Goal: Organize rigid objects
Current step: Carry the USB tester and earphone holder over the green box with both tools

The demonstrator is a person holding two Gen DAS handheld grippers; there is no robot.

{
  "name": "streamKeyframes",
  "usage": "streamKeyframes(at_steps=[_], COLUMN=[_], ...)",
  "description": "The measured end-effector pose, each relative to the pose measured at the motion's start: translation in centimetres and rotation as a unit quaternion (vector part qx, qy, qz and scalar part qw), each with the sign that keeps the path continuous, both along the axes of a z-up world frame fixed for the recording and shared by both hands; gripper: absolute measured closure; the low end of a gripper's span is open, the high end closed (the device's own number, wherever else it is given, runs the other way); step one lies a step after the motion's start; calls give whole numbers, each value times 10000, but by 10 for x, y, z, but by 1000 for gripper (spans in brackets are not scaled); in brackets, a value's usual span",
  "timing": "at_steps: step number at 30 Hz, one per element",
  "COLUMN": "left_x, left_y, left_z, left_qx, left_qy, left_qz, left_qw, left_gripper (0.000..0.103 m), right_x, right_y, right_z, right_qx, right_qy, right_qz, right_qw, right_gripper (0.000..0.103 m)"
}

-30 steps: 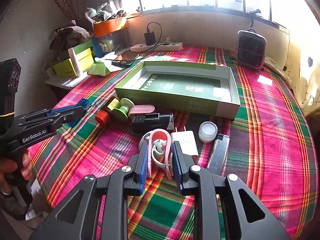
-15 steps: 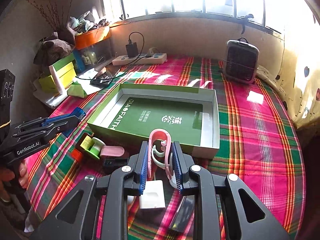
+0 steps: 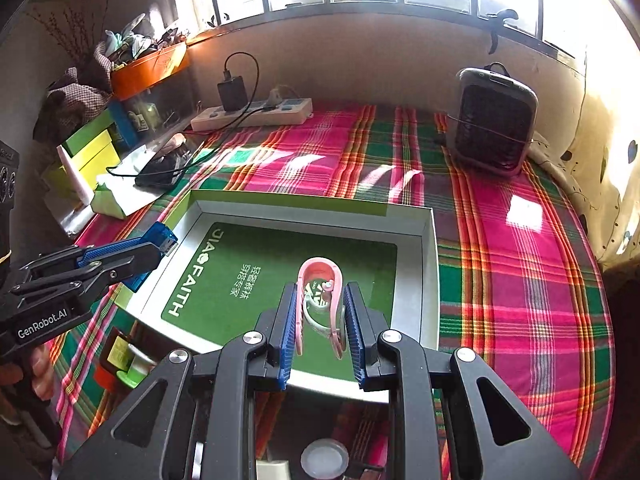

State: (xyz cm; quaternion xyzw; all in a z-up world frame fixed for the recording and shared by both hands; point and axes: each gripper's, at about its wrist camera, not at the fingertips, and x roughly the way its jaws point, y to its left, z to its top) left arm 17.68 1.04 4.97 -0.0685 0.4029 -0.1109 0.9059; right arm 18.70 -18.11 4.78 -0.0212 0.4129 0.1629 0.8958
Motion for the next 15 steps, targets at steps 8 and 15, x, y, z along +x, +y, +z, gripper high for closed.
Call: streamKeyframes(at_steps=[8,15], left_x=[30,42], left_y=[-4,-6], left_z=[-15,-28], left_qx=[43,132], left_qy=[193,336], left_qz=[-9,-26], left_qw=[9998,9993], left_gripper=[82,82], right_x=[37,56], right_y=[13,21], right_z=[-15,-28], right_qx=[-46,-161], right_qy=[260,416], right_qz=[42,33], right_qw=[9996,9990], right_gripper=[79,79])
